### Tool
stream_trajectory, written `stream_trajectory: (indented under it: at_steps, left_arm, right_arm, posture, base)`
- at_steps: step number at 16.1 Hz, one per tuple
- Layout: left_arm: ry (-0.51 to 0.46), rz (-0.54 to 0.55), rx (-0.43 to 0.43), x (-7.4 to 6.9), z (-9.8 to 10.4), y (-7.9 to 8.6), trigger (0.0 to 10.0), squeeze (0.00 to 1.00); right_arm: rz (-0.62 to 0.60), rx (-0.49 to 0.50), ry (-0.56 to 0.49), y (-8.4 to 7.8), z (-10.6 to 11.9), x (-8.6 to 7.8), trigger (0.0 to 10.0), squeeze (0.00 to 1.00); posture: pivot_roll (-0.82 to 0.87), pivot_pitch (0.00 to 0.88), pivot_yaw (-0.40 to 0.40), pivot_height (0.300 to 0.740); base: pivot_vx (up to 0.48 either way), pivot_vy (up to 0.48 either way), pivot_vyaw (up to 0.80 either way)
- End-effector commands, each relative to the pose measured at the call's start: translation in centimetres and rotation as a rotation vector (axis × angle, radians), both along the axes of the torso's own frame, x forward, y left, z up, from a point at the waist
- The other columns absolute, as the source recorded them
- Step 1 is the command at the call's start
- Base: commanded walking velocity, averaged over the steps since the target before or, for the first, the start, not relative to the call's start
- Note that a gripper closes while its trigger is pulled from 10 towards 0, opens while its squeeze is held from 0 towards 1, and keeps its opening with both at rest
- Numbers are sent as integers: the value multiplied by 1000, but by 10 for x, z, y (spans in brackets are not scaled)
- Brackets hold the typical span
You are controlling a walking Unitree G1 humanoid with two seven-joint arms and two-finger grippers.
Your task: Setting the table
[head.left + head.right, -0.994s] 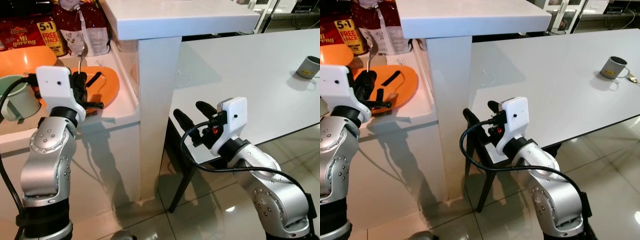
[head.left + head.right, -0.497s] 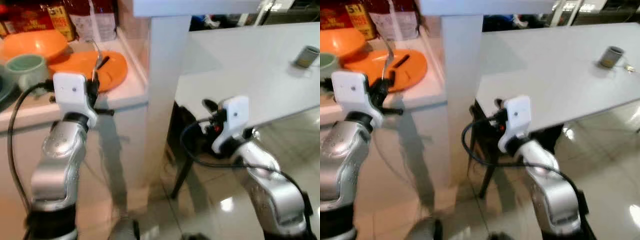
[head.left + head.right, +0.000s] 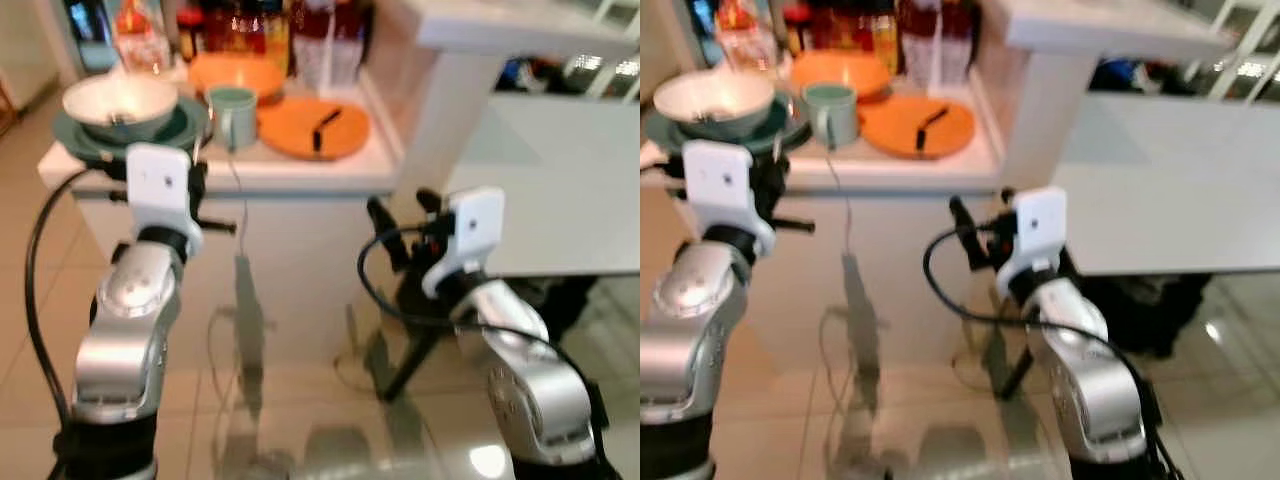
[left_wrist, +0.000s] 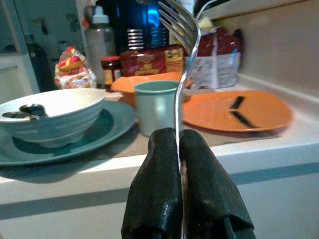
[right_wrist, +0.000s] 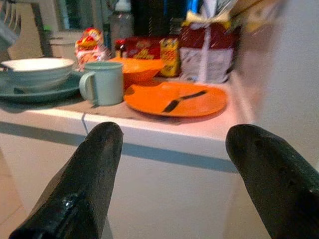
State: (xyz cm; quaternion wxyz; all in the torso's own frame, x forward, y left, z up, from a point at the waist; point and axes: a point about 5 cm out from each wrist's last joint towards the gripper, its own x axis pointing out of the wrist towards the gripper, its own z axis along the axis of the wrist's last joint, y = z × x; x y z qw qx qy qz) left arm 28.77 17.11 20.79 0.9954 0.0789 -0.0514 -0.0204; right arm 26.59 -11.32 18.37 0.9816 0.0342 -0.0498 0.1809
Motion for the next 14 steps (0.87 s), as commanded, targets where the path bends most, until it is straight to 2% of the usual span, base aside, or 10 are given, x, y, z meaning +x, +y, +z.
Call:
stream_trajectory:
  at_steps: [1,4,9,10,11,14]
  left_arm:
    - [8,-33,3,0,-3,-9,10000,0]
    - [18,-20,14,1,-5,-11,10000,0]
    - [16,-49,45,4,-5,-16,10000,0]
    - [18,-42,40,5,-6,-16,10000,0]
    - [20,-38,41,6,-6,-16,10000,0]
    - [25,-39,49,6,-8,-16,10000,0]
  right_arm:
    - [-62,-15,5,-12,-3,3,10000,0]
    - [-97,-39,-18,-19,1,13,10000,0]
    - [-166,-59,-32,-31,4,17,10000,0]
    - [-221,-83,-6,-37,-2,19,10000,0]
    - [-252,-51,10,-40,-4,19,10000,0]
    - [-282,-39,-4,-45,-2,18,10000,0]
  posture:
    - [108,11,-38,740]
    - [107,33,-35,740]
    - [92,35,-25,740]
    - [87,39,-23,740]
    - [87,39,-23,740]
    - [83,45,-21,740]
  base:
    - [0,-480,800]
    - [0,-480,800]
    - [0,-480,800]
    - [0,-480,800]
    - [0,-480,0]
    - [0,-480,0]
